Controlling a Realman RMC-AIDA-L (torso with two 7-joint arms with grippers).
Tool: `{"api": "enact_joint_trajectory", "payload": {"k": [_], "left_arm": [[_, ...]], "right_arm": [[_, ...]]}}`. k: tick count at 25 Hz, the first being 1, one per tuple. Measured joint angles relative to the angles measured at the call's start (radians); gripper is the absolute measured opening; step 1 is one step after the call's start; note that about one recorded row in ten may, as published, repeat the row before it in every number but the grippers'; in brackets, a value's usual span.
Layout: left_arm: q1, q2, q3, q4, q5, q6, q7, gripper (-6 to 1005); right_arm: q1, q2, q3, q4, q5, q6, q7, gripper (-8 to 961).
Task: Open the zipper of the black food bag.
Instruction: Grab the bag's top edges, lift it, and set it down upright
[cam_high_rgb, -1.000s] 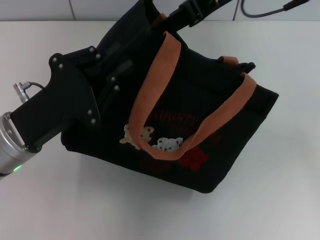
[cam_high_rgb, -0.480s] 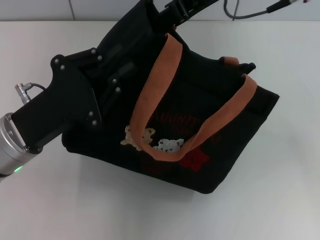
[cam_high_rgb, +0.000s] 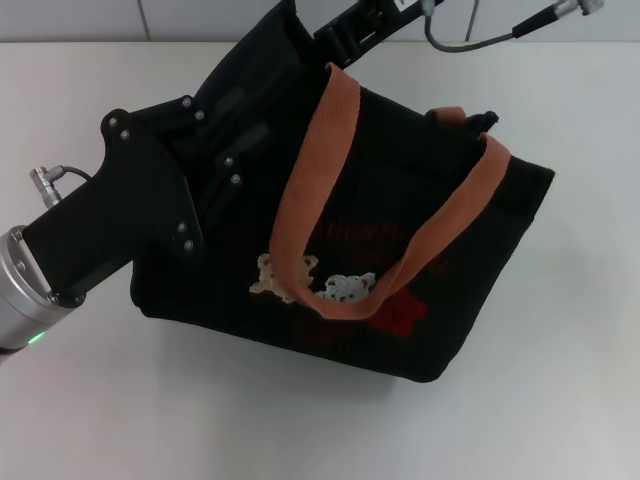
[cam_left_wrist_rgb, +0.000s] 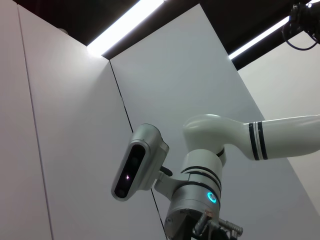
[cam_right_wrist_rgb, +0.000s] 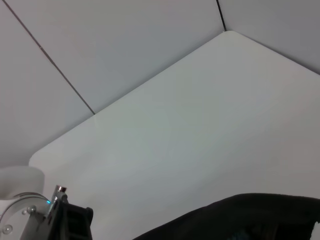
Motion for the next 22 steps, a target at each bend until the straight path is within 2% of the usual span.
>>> {"api": "enact_joint_trajectory", "payload": {"k": [9, 15, 20, 22], "left_arm": [[0.000, 0.000, 0.001, 0.000, 0.000, 0.000, 0.000, 196], [-0.003, 0.000, 0.002, 0.000, 0.000, 0.002, 0.000, 196], [-0.003, -0.001, 0.002, 0.000, 0.000, 0.003, 0.000, 196], [-0.003, -0.001, 0.002, 0.000, 0.000, 0.003, 0.001, 196]], "right_arm": [[0.020, 0.019, -0.022, -0.003, -0.073, 0.014, 0.001, 346], [0.023, 0.020, -0.036, -0.025, -0.078, 0.008, -0.024, 225], [-0.011, 0.020, -0.035, -0.091, -0.075, 0.002, -0.026, 125], [-0.042, 0.019, -0.030, -0.147, -0.073, -0.018, -0.021, -3]]}}
